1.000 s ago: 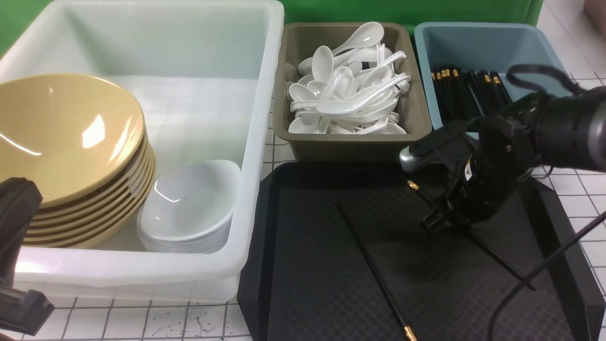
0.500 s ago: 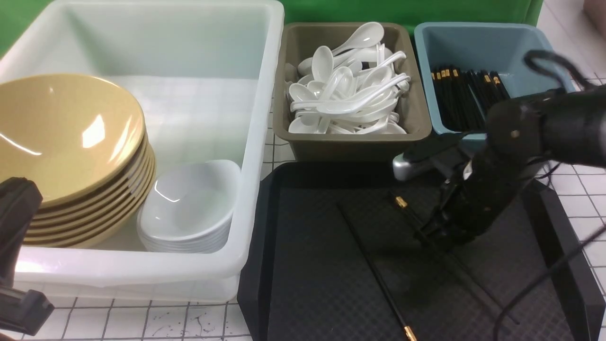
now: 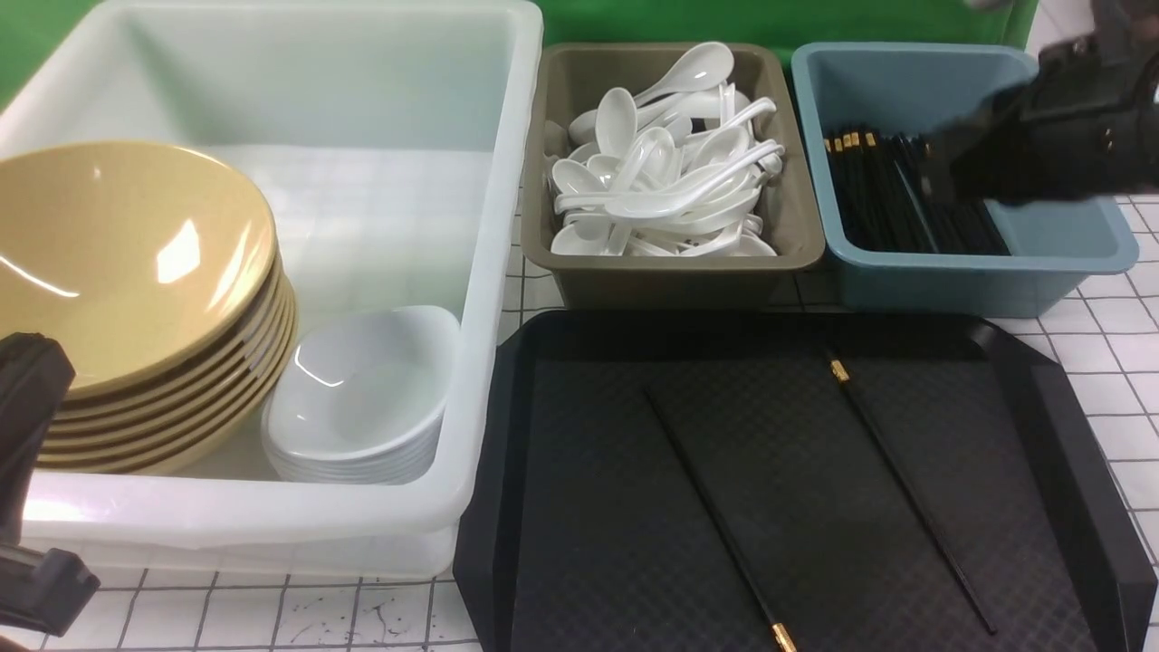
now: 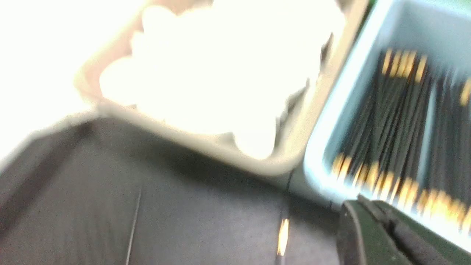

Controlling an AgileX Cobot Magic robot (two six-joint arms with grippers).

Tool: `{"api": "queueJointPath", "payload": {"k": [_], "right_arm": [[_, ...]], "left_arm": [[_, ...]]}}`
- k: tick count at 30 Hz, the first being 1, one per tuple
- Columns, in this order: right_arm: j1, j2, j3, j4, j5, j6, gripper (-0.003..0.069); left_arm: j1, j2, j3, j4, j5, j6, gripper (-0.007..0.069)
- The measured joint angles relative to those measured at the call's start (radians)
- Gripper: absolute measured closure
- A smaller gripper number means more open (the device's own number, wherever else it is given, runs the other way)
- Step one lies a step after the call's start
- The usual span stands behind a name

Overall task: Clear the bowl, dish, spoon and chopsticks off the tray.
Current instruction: Use the right arm to grab a chopstick

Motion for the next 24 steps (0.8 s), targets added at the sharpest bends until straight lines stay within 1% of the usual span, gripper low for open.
{"api": "queueJointPath", "payload": {"k": [2, 4, 6, 8, 9, 10, 12, 14, 16, 18, 22, 24], "right_arm": [[0.000, 0.061, 0.000, 0.000, 0.118, 0.016, 0.0616], [0.004, 0.149, 0.002, 0.001, 0.189, 0.018, 0.0591], [0.010, 0.208, 0.003, 0.000, 0.199, 0.017, 0.0557], [0.020, 0.269, 0.003, -0.002, 0.176, 0.014, 0.0499], [0.024, 0.326, 0.003, -0.002, 0.148, 0.012, 0.0438], [0.025, 0.332, 0.003, -0.002, 0.143, 0.012, 0.0431], [0.025, 0.394, 0.002, -0.014, 0.132, 0.001, 0.0363], [0.025, 0.422, 0.001, -0.020, 0.132, -0.010, 0.0346], [0.025, 0.452, -0.001, -0.028, 0.138, -0.016, 0.0347], [0.027, 0.459, -0.010, -0.032, 0.140, -0.018, 0.0388], [0.051, 0.461, -0.011, -0.042, 0.159, -0.031, 0.0552], [0.074, 0.460, -0.011, -0.046, 0.175, -0.046, 0.0587]], "left_arm": [[0.000, 0.000, 0.000, 0.000, 0.000, 0.000, 0.0631], [0.000, 0.000, 0.000, 0.000, 0.000, 0.000, 0.0631], [0.000, 0.000, 0.000, 0.000, -0.001, 0.000, 0.0631], [0.000, 0.000, 0.000, 0.000, -0.001, 0.000, 0.0631], [0.000, 0.000, 0.000, 0.000, -0.001, 0.000, 0.0631], [0.000, 0.000, 0.000, 0.000, -0.001, 0.000, 0.0631], [0.000, 0.000, 0.000, 0.000, -0.001, 0.000, 0.0631], [0.000, 0.000, 0.000, 0.000, -0.001, -0.001, 0.0631], [0.000, 0.000, 0.000, 0.000, -0.001, -0.001, 0.0631], [0.000, 0.000, 0.000, 0.000, -0.001, -0.001, 0.0631], [0.000, 0.000, 0.000, 0.000, -0.001, -0.001, 0.0631], [0.000, 0.000, 0.000, 0.000, -0.001, -0.001, 0.0631]]}}
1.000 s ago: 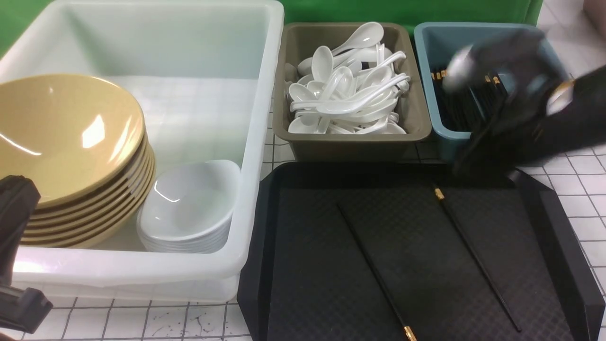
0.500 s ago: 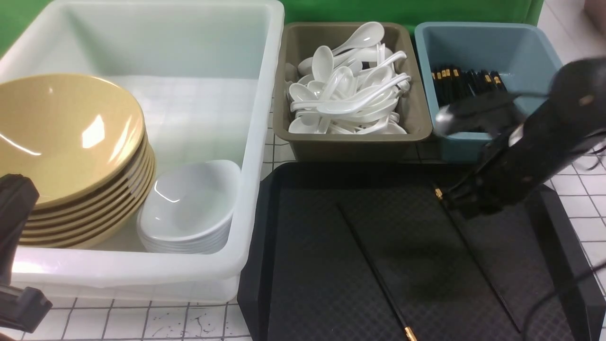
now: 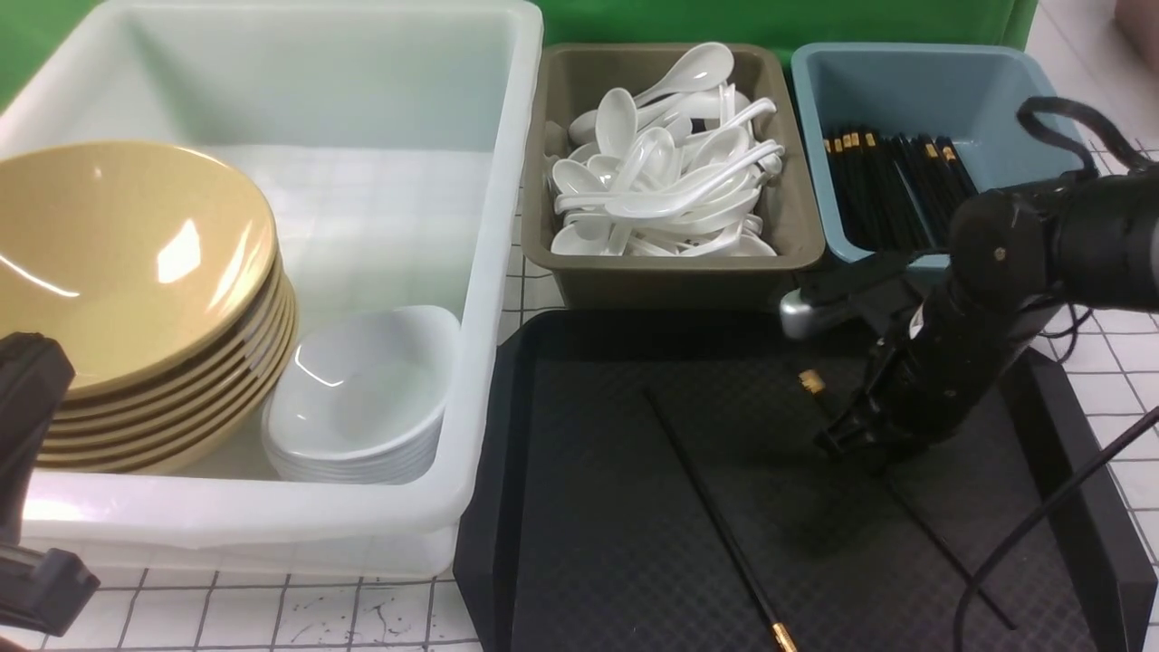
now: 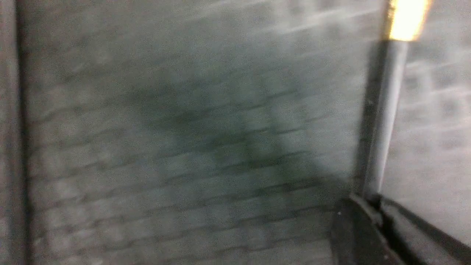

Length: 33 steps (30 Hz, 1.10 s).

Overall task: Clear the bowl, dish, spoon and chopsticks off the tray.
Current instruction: Use the right arm to grab a chopstick, then use the right arm to put a chopstick into the small storage box on the right

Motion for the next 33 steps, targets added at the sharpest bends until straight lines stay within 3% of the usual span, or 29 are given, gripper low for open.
{"api": "queueJointPath", "payload": {"k": [6, 11, 15, 16, 18, 21, 26, 30, 33], "right_arm": [[0.102, -0.122, 0.012, 0.013, 0.038, -0.026, 0.0591], [0.123, -0.341, 0.012, 0.021, -0.093, -0.023, 0.0591], [0.028, -0.464, 0.012, 0.015, -0.497, -0.023, 0.0591], [0.022, -0.464, 0.012, 0.015, -0.519, -0.023, 0.0591], [-0.060, -0.414, 0.007, 0.012, -0.780, -0.020, 0.0591], [-0.142, -0.273, -0.032, 0.010, -0.932, 0.019, 0.0589], [-0.207, -0.070, -0.124, 0.010, -0.857, 0.046, 0.0533], [-0.219, -0.006, -0.232, 0.010, -0.585, 0.141, 0.0370], [-0.193, -0.053, -0.295, 0.005, -0.352, 0.165, 0.0310]], "left_arm": [[0.000, 0.000, 0.000, 0.000, 0.000, 0.000, 0.0631], [0.000, 0.000, 0.000, 0.000, -0.001, 0.000, 0.0631], [0.000, 0.000, 0.000, 0.000, -0.001, 0.000, 0.0631], [0.000, 0.000, 0.000, 0.000, -0.001, 0.000, 0.0631], [0.000, 0.000, 0.000, 0.000, -0.001, 0.000, 0.0631], [0.000, 0.000, 0.000, 0.000, -0.002, 0.000, 0.0631], [0.000, 0.000, 0.000, 0.000, -0.003, 0.000, 0.0631], [0.000, 0.000, 0.000, 0.000, 0.001, 0.000, 0.0631], [0.000, 0.000, 0.000, 0.000, 0.002, 0.000, 0.0631]]}}
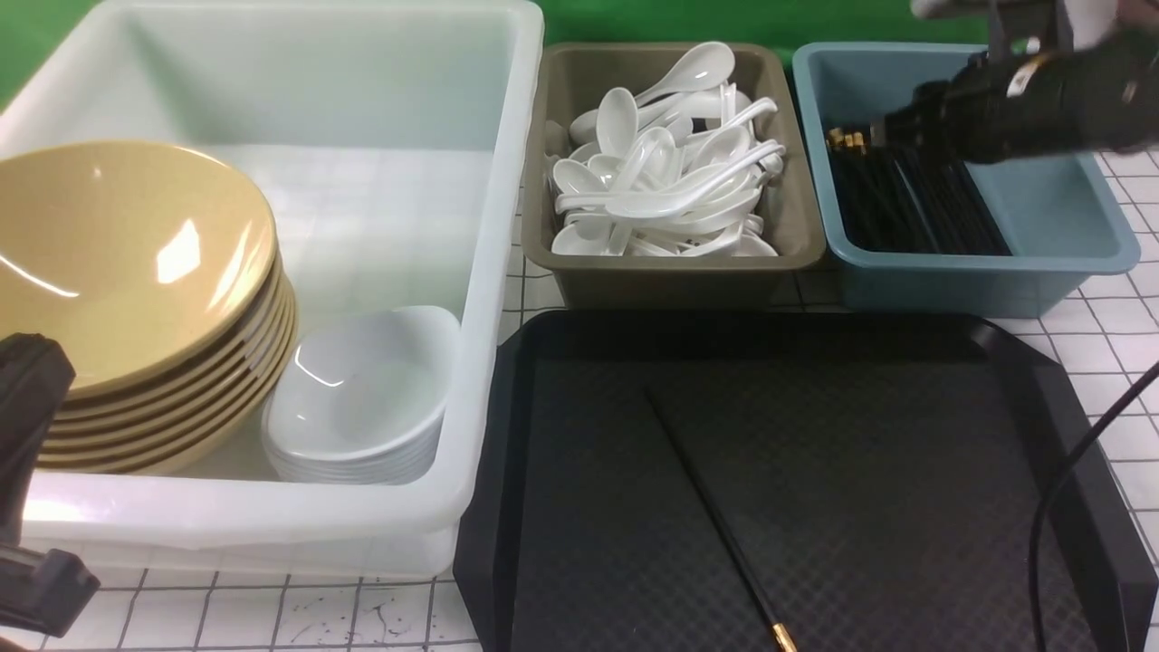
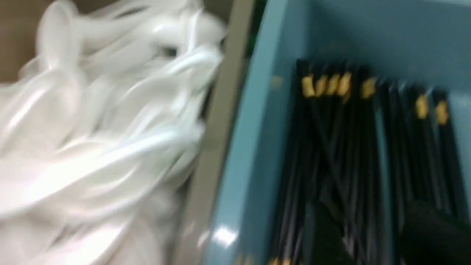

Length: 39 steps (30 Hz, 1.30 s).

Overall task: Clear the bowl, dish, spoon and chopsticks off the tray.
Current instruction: Use the right arm to put a chopstick into the small storage box on the right, then use the right arm to grab a chopstick, then use the right arm to put a chopstick into the small storage box on the right

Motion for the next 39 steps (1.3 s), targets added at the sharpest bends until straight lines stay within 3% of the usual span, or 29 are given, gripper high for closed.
{"api": "queueJointPath", "payload": {"k": [3, 5, 6, 10, 13, 18, 21, 29, 35, 39], "right_arm": [[0.095, -0.069, -0.005, -0.006, 0.300, 0.004, 0.0284], [0.175, -0.098, 0.049, -0.006, 0.401, 0.005, 0.0281], [0.197, -0.102, 0.066, -0.006, 0.416, 0.007, 0.0281], [0.455, -0.087, 0.245, 0.003, 0.398, 0.052, 0.0279], [0.548, -0.041, 0.276, 0.004, 0.357, 0.081, 0.0279], [0.573, 0.037, 0.278, -0.029, 0.337, 0.113, 0.0286], [0.573, 0.064, 0.274, -0.049, 0.332, 0.116, 0.0326], [0.578, 0.055, 0.276, -0.061, 0.332, 0.051, 0.0581], [0.582, -0.136, 0.286, -0.074, 0.318, 0.029, 0.0585], [0.550, -0.315, 0.272, -0.208, 0.294, 0.055, 0.0585]], "left_arm": [[0.000, 0.000, 0.000, 0.000, 0.005, 0.000, 0.0631], [0.000, 0.000, 0.000, 0.000, 0.005, 0.000, 0.0631], [0.000, 0.000, 0.000, 0.000, 0.005, 0.000, 0.0631], [0.000, 0.000, 0.000, 0.000, 0.005, 0.000, 0.0631], [0.000, 0.000, 0.000, 0.000, 0.006, 0.000, 0.0631], [0.000, 0.000, 0.000, 0.001, 0.006, 0.001, 0.0631], [0.000, 0.000, 0.000, 0.001, 0.006, 0.004, 0.0631], [0.000, 0.000, 0.000, 0.002, 0.006, 0.004, 0.0631], [0.000, 0.000, 0.000, 0.004, 0.006, 0.004, 0.0631], [0.000, 0.000, 0.000, 0.004, 0.006, 0.004, 0.0631]]}}
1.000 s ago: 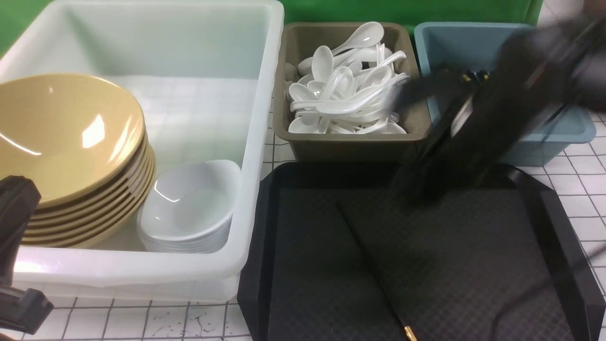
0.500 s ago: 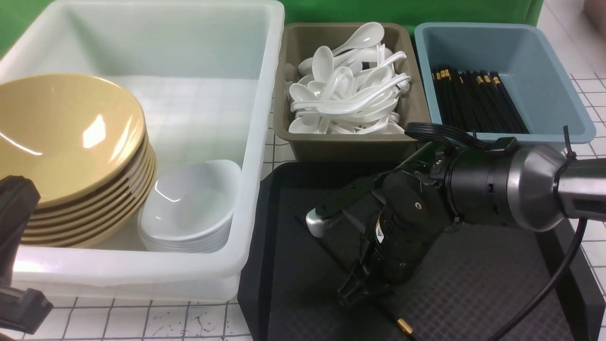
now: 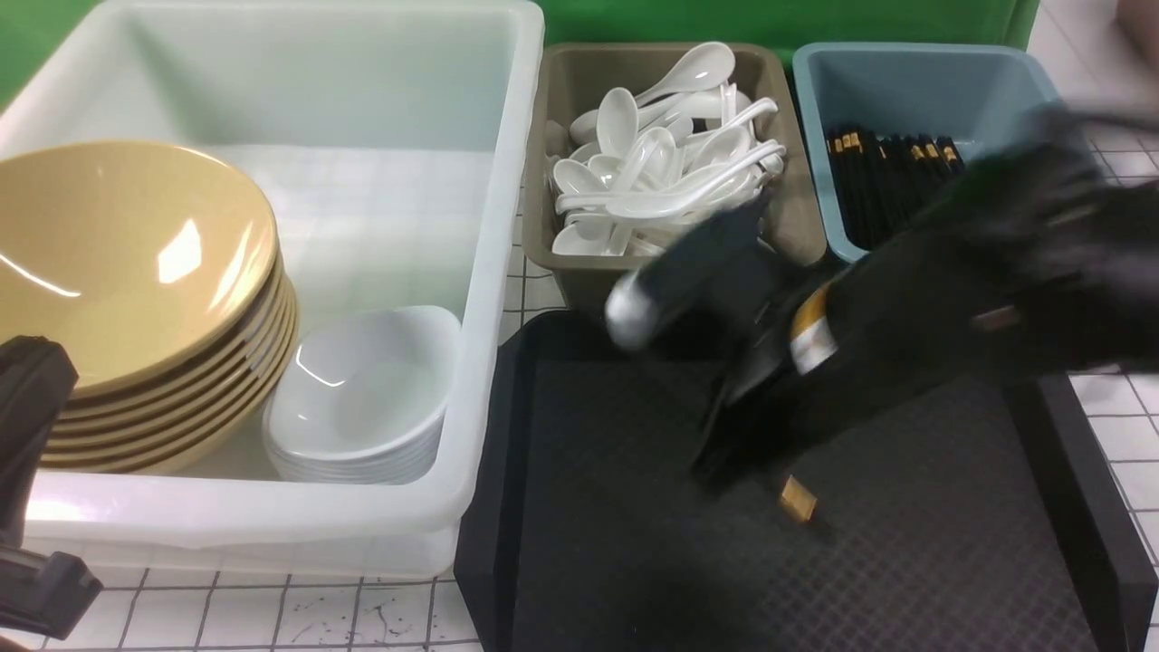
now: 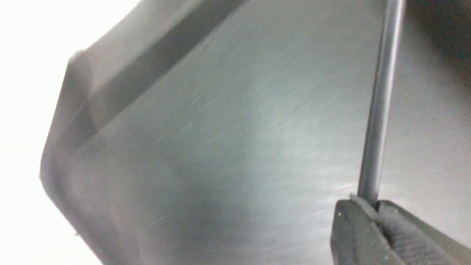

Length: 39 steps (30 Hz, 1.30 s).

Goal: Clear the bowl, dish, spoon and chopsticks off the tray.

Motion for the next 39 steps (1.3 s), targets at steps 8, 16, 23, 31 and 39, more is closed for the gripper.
{"api": "queueJointPath", "payload": {"k": [8, 16, 23, 31, 39], "right_arm": [[-0.378, -0.058, -0.014, -0.311, -0.467, 0.237, 0.0585], [-0.596, 0.271, -0.133, -0.315, -0.529, 0.489, 0.0543], [-0.567, 0.219, -0.188, -0.307, -0.343, 0.410, 0.0431], [-0.356, -0.211, -0.059, -0.306, -0.274, 0.262, 0.0606], [-0.162, -0.586, 0.369, -0.303, -0.303, 0.316, 0.0624]], "left_arm": [[0.000, 0.000, 0.000, 0.000, -0.005, 0.000, 0.0631], [0.000, 0.000, 0.000, 0.000, -0.007, 0.000, 0.0631], [0.000, 0.000, 0.000, 0.000, -0.007, 0.000, 0.0631], [0.000, 0.000, 0.000, 0.000, -0.007, 0.000, 0.0631], [0.000, 0.000, 0.000, 0.000, -0.007, 0.000, 0.0631]]}}
